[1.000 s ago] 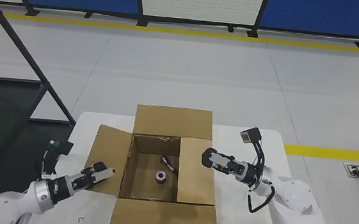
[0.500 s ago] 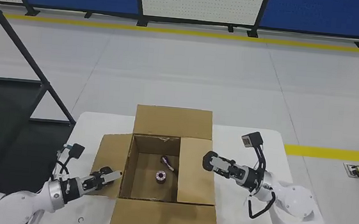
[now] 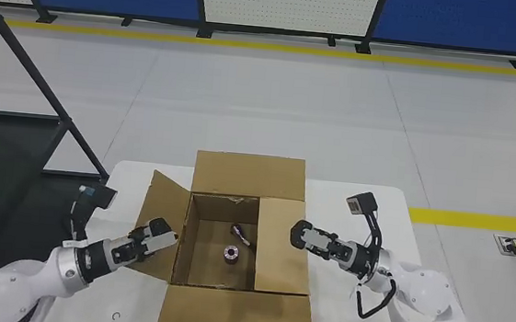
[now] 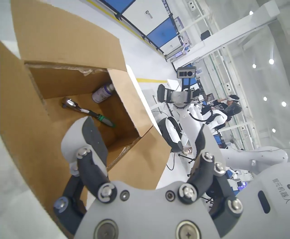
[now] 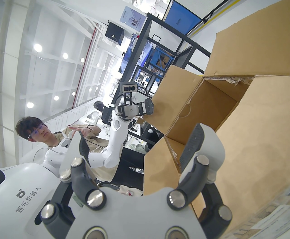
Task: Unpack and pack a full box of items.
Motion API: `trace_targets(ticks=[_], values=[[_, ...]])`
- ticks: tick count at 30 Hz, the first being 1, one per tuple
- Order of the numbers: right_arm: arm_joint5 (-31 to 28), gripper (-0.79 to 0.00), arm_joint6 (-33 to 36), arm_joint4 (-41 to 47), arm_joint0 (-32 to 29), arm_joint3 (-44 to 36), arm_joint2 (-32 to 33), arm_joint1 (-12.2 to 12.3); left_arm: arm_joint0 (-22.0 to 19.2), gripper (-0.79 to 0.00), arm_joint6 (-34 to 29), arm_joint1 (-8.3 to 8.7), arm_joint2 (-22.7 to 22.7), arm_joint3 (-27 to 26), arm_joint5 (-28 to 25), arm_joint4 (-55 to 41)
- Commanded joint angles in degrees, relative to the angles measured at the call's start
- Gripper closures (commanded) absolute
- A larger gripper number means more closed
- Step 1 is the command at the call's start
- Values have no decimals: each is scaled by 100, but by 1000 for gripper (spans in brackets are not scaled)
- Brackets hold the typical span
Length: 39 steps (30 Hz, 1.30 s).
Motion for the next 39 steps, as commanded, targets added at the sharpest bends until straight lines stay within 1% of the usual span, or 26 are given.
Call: trace_targets(ticks=[1,6,11,16,24,33,39], values=[[-11,-785,8,26,1,12,1,13,-174,-785,2,-13,201,-43,95,33],[1,-785,45,61,-20,-42,35,56,-684,-785,113,-80,823,90,339,12],[9,-785,44,55,-118,-166,100,105,-1181,-785,-18,-168,1525,384,701,-76],[-68,-785,90,122,-260,-186,236,164,-1615,-785,24,-298,2245,923,833,-96],[-142,-785,400,171,-683,-465,684,315,-2204,-785,230,-570,3245,1879,758,-188],[-217,-785,605,215,-1144,-759,991,446,-2836,-785,582,-914,4028,2615,627,-338],[-385,-785,822,408,-1395,-924,1083,512,-3130,-785,780,-1088,4267,2877,569,-432]])
